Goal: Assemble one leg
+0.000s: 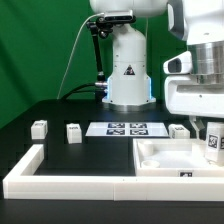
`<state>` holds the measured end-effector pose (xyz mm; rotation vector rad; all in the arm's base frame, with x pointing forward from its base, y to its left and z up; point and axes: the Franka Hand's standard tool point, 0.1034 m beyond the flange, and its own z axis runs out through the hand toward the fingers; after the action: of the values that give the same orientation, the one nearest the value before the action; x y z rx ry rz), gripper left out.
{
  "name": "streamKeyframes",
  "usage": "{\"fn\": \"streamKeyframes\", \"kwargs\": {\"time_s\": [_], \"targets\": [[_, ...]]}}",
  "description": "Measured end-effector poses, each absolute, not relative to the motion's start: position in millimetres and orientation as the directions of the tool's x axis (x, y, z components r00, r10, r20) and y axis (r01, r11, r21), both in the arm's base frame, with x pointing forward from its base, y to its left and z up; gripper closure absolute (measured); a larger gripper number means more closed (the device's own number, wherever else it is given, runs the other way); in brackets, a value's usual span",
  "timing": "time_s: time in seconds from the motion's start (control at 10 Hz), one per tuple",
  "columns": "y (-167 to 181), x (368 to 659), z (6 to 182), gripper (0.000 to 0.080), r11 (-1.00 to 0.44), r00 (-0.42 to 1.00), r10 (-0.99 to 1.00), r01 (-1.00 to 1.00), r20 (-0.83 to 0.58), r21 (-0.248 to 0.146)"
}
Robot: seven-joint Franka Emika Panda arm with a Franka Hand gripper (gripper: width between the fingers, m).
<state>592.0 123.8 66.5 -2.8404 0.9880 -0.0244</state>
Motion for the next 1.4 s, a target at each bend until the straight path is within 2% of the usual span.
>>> {"fn": "streamKeyframes", "kwargs": {"time_s": [0.2, 0.4, 0.6, 0.8, 1.1, 1.2, 1.3, 1.4], "targets": [[122.9, 593.6, 69.7, 0.0159, -0.903, 0.910, -0.415, -0.410, 0.013, -0.128], [124.0, 595.4, 71.8, 0.0151, -0.989, 0.989, -0.130, -0.124, 0.069, -0.076], [124.4, 597.6, 72.9, 0.0151, -0.994, 0.990, 0.100, 0.104, 0.099, -0.028], [122.4, 599.8, 73.5, 0.0151, -0.953, 0.947, 0.301, 0.303, 0.116, -0.001], [122.2, 599.6, 72.8, 0.0175, -0.939, 0.932, 0.343, 0.345, 0.117, 0.004], [122.2, 599.5, 72.7, 0.0366, -0.939, 0.932, 0.343, 0.345, 0.117, 0.003], [122.2, 599.5, 72.6, 0.0366, -0.939, 0.932, 0.343, 0.345, 0.117, 0.003], [122.4, 599.5, 72.6, 0.0511, -0.944, 0.938, 0.327, 0.330, 0.117, 0.000]]}}
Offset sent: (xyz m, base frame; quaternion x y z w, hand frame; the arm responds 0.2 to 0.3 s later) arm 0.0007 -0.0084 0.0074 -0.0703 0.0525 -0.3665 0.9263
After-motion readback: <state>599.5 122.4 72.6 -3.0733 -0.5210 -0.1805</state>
